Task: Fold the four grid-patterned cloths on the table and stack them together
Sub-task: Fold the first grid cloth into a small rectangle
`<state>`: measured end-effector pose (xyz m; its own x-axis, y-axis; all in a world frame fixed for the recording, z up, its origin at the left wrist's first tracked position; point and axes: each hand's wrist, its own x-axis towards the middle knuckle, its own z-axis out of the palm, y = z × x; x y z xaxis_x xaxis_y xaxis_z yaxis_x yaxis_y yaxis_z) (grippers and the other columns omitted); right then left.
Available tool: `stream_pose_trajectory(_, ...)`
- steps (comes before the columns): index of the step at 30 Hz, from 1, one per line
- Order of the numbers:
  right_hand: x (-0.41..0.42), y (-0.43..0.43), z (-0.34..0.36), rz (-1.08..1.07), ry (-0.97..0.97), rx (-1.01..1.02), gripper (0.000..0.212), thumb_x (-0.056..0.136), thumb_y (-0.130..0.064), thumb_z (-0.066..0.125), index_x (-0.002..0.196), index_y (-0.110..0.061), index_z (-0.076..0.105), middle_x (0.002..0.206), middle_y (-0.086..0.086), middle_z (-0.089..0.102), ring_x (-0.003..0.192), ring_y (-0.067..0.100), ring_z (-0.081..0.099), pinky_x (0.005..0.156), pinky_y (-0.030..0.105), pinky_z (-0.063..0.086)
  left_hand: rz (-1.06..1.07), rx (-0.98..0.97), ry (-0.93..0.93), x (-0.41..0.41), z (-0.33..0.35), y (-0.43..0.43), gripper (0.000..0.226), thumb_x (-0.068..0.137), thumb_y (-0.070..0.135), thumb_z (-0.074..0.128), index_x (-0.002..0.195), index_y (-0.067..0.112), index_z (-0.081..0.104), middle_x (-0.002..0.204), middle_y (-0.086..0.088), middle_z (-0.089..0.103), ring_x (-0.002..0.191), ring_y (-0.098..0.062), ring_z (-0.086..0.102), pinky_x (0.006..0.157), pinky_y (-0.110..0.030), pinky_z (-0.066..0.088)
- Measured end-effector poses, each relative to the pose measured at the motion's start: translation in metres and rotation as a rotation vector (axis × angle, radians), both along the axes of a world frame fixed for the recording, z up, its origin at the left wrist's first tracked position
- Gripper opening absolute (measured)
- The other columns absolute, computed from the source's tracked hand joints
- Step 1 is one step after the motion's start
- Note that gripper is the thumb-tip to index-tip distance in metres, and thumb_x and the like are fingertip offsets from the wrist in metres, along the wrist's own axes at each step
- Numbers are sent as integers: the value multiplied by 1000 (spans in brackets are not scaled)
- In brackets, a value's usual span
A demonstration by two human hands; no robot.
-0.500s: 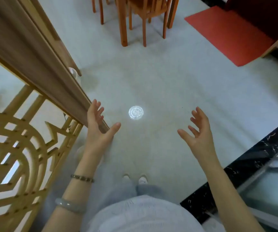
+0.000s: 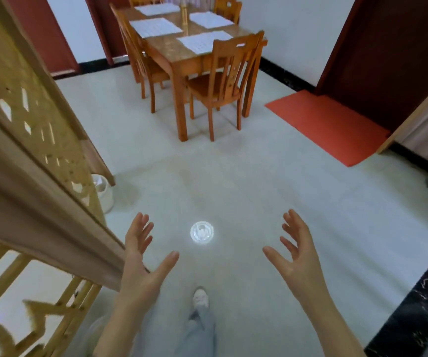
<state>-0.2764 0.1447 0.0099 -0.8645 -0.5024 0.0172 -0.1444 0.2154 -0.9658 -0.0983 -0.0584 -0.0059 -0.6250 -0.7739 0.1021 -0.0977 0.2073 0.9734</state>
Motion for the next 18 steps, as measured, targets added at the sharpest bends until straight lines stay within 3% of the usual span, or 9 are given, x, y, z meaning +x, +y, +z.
stream_pose_trajectory(4, -43, -40, 4, 11, 24, 8, 79, 78, -5, 74, 137, -35, 31, 142, -9, 42, 127, 7, 44, 107, 36, 40, -24, -31, 42, -45, -2, -45, 92, 70, 40, 73, 146, 32, 23, 145, 25, 33, 133, 0, 38, 105, -14, 35)
stream_pose_trajectory(6, -65, -61, 5, 16, 29, 11, 79, 78, -7, 74, 137, -36, 30, 143, -11, 41, 128, 7, 44, 107, 35, 40, -21, -29, 58, -69, 0, -66, 90, 71, 39, 74, 144, 39, 22, 143, 30, 33, 133, 2, 37, 103, -11, 35)
stream_pose_trajectory(8, -88, -82, 6, 20, 23, 19, 79, 78, -7, 74, 137, -38, 30, 143, -12, 41, 127, 6, 43, 107, 35, 40, -17, -22, 69, -93, 4, -88, 88, 69, 46, 72, 141, 45, 22, 146, 26, 33, 133, 2, 37, 105, -17, 34)
stream_pose_trajectory(11, -120, -116, 9, 23, 14, 33, 78, 79, -7, 73, 137, -38, 30, 142, -12, 41, 127, 5, 43, 108, 35, 40, -20, -31, 70, -126, 10, -122, 88, 69, 47, 70, 142, 40, 22, 149, 15, 33, 134, -1, 37, 110, -26, 33)
stream_pose_trajectory(18, -197, -183, 14, 28, 9, 46, 78, 80, -10, 72, 142, -31, 30, 142, -12, 40, 127, 5, 42, 107, 32, 39, -32, -48, 45, -205, 15, -192, 89, 74, 32, 74, 146, 30, 21, 149, 7, 34, 134, -2, 38, 112, -32, 34)
